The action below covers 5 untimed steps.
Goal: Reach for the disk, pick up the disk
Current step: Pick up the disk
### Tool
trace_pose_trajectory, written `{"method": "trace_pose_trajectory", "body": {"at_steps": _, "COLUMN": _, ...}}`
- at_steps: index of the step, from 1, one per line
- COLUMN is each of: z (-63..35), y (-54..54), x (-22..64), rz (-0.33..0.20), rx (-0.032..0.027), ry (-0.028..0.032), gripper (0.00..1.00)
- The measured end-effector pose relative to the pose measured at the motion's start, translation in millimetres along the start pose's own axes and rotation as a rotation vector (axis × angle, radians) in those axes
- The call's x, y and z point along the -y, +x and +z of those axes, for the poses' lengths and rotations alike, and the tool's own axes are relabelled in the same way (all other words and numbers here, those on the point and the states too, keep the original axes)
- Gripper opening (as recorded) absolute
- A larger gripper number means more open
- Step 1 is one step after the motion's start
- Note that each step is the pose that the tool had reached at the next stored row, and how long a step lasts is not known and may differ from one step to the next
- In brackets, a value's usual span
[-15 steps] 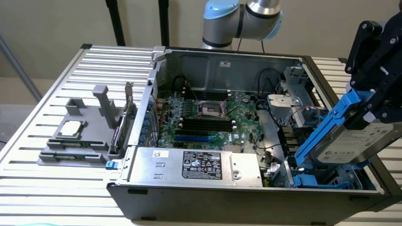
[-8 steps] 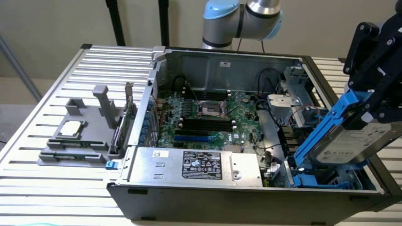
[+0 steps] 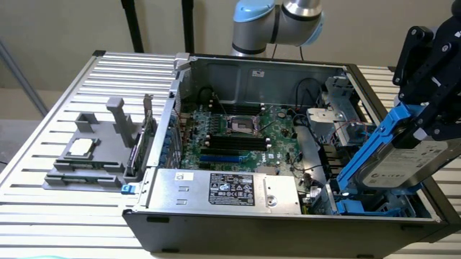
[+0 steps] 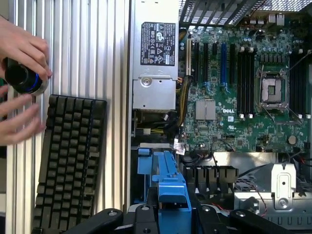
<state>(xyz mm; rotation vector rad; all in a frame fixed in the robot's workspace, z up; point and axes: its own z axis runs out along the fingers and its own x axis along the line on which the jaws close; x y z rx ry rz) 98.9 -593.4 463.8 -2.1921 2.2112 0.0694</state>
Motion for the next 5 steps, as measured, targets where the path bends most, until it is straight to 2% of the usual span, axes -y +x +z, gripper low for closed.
{"method": "trace_pose_trajectory", "body": {"at_steps": 5, "z": 0.0, "y": 0.0, "x": 0.0, "rz": 0.000, "rx": 0.0000, "ry": 0.0001, "gripper": 0.33}}
